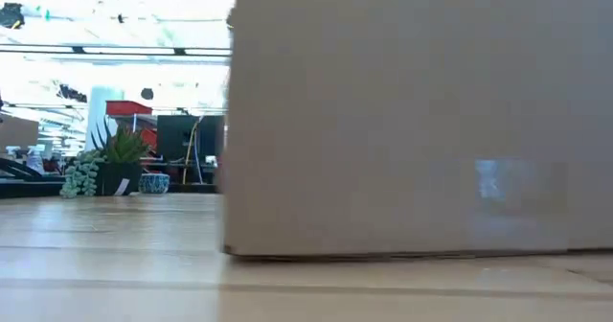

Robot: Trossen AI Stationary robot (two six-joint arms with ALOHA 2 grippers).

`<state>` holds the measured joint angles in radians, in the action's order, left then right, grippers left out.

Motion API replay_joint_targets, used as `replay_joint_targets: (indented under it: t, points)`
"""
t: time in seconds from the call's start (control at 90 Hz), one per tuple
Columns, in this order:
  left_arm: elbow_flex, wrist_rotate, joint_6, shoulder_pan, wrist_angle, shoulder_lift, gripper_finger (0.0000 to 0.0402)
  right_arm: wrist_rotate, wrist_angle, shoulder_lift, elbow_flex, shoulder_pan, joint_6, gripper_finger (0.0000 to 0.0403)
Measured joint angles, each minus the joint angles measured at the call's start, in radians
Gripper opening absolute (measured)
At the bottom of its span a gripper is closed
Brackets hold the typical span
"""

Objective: Wrap mug
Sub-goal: Close the box

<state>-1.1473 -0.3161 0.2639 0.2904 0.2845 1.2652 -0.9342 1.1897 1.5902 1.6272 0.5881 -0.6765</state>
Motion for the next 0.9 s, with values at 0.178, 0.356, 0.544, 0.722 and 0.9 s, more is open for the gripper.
replay_joint_targets:
  t: [0.178, 0.356, 0.544, 0.722, 0.9]
  points:
    - [-0.008, -0.012, 0.038, 0.029, -0.117, -0.002, 0.0, 0.021, -0.008, 0.001, -0.01, -0.029, 0.003, 0.0]
    - [-0.008, -0.017, 0.009, 0.056, -0.093, -0.002, 0.0, 0.046, -0.036, -0.004, -0.073, -0.042, 0.01, 0.0]
    - [-0.009, -0.032, 0.054, 0.089, -0.04, 0.017, 0.0, 0.072, -0.104, -0.005, -0.122, -0.064, 0.077, 0.0]
    - [-0.009, -0.083, -0.036, 0.15, -0.088, 0.033, 0.0, 0.089, -0.205, -0.003, -0.125, -0.132, 0.321, 0.0]
    - [-0.01, -0.12, -0.033, 0.201, -0.108, 0.032, 0.0, 0.173, -0.357, -0.001, -0.127, -0.228, 0.569, 0.0]
